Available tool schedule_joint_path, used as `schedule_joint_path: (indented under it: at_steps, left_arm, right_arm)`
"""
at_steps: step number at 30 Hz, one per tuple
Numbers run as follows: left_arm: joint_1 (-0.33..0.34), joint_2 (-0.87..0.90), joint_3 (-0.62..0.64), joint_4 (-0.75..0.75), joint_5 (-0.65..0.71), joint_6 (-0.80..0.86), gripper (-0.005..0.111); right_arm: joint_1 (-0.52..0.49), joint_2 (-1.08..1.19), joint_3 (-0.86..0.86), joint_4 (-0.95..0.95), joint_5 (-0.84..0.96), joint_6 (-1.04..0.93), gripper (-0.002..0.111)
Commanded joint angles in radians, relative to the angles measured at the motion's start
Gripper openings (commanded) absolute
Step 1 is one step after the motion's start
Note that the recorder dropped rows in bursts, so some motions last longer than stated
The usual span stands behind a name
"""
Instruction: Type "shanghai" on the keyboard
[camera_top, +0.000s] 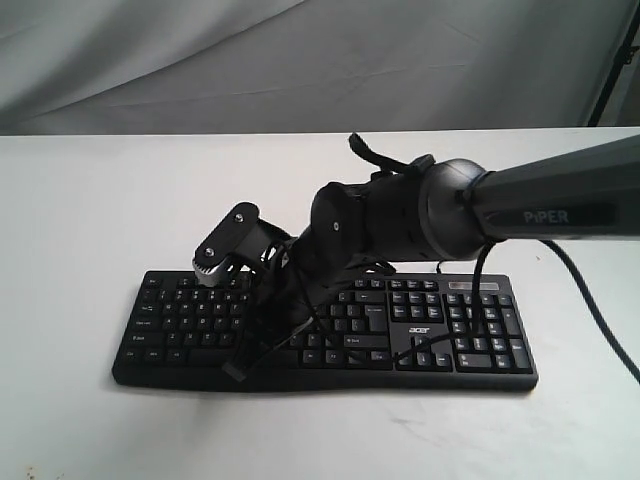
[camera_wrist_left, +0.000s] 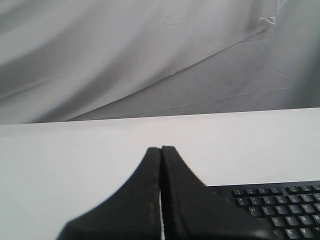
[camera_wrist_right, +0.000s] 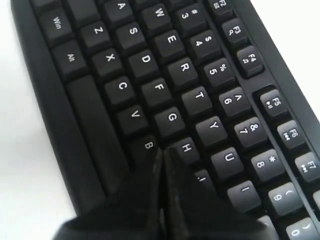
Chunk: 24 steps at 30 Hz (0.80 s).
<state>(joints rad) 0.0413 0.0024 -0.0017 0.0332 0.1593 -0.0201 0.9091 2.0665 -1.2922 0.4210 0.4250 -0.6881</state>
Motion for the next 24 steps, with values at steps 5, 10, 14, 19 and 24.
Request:
schedule_joint_path:
  at_steps: [5,10,14,19,24]
  left_arm:
    - [-0.006,-0.002,0.002,0.0,-0.006,-0.003,0.0]
    - [-0.006,-0.002,0.002,0.0,-0.006,-0.003,0.0]
    - [-0.006,-0.002,0.002,0.0,-0.006,-0.003,0.0]
    - [-0.006,-0.002,0.002,0.0,-0.006,-0.003,0.0]
    - [-0.006,-0.002,0.002,0.0,-0.006,-0.003,0.0]
  right_arm:
    - [-0.003,0.0,0.01,0.011,-0.001,0.005,0.0]
    - [-0.003,0.007,0.015,0.011,-0.004,0.002,0.0]
    - [-0.003,0.038,0.015,0.028,-0.011,0.0,0.0]
    - [-0.001,0.045,0.015,0.038,-0.011,-0.013,0.0]
    - [-0.001,0.015,0.008,0.03,-0.009,-0.013,0.0]
